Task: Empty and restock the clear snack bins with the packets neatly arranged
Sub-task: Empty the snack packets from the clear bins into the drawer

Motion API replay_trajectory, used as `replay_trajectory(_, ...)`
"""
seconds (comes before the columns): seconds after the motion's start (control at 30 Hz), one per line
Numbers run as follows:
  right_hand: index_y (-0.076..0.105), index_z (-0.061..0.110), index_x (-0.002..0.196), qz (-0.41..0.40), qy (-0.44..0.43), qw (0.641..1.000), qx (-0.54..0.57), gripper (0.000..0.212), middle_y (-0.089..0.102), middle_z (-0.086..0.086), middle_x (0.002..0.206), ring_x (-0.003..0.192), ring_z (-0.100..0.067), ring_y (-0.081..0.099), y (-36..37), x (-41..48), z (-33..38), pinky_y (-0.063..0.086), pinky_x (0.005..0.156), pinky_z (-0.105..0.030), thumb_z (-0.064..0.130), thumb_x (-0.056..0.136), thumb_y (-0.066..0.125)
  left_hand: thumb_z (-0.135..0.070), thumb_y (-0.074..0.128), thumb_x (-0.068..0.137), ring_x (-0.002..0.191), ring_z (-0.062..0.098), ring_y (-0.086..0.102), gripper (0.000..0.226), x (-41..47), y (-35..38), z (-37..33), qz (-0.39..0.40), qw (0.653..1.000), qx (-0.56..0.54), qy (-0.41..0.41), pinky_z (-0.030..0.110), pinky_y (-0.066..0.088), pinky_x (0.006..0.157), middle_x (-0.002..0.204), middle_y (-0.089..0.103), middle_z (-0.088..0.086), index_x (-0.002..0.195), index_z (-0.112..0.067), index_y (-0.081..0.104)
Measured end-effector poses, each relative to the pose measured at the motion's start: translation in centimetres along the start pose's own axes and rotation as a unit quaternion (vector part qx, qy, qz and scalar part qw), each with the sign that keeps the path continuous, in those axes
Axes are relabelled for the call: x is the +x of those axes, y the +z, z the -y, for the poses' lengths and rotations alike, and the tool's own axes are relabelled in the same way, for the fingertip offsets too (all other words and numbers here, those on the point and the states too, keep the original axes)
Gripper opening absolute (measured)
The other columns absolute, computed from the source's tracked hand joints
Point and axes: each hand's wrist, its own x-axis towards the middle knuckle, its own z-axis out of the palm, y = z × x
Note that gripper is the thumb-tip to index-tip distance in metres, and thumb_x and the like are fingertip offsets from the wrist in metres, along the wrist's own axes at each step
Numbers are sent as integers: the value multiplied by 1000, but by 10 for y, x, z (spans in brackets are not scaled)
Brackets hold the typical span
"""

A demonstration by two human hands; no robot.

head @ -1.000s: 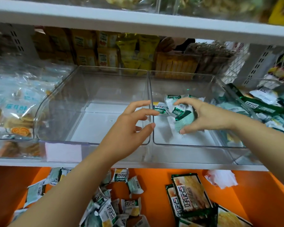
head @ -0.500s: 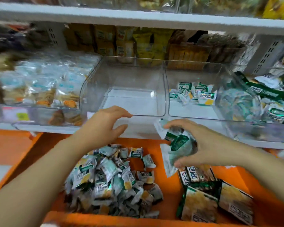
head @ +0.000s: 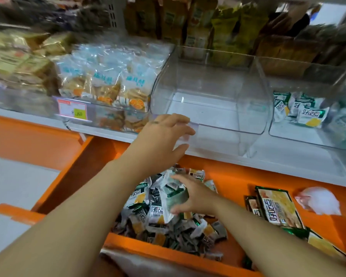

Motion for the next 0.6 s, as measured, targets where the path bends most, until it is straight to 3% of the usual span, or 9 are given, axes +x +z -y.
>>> replay_trajectory(0.1,17,40,149,5,-6,1000,4,96,14,7,159,144,-18,18,-4,1,6,23,116,-40,45,74,77,-32,54,93,130,19,36,35,0,1,1,-6,1000,9,6,39,30,108,145,40,-8,128,-30,57)
replay_trajectory(0.2,33,32,144,-17,-19,1000,11,71,30,8,153,139,-12,30,-23,-18,10,29,106,-25,39,84,69,-31,56,92,131,21,37,34,-2,3,1,-6,1000,16,8,39,28,109,145,40,-6,126,-29,58)
replay_trajectory(0.3,53,30,130,-62,-39,997,3,45,54,15,131,118,-3,51,-52,-52,14,44,94,-20,35,87,67,-30,57,91,129,23,40,33,-1,5,-4,-15,1000,16,-4,41,26,110,143,42,-3,124,-29,60)
replay_trajectory(0.4,59,40,111,-108,-55,993,11,27,61,24,106,97,5,59,-87,-92,18,51,85,-18,31,87,67,-28,59,90,125,22,46,31,9,7,-17,-31,999,-18,-4,43,34,107,138,46,-4,121,-29,62)
replay_trajectory(0.5,62,39,101,-187,-77,979,19,24,66,18,101,91,4,60,-127,-131,17,48,78,-11,21,86,68,-22,62,90,119,18,51,29,34,8,-38,-49,995,-81,17,32,38,102,130,52,-4,119,-24,64)
replay_trajectory(0.6,64,34,94,-268,-86,959,30,23,69,13,94,82,-3,61,-166,-159,8,48,74,-14,12,86,67,-22,59,93,109,5,49,29,67,10,-64,-62,989,-127,37,17,33,95,118,53,-11,122,-25,61)
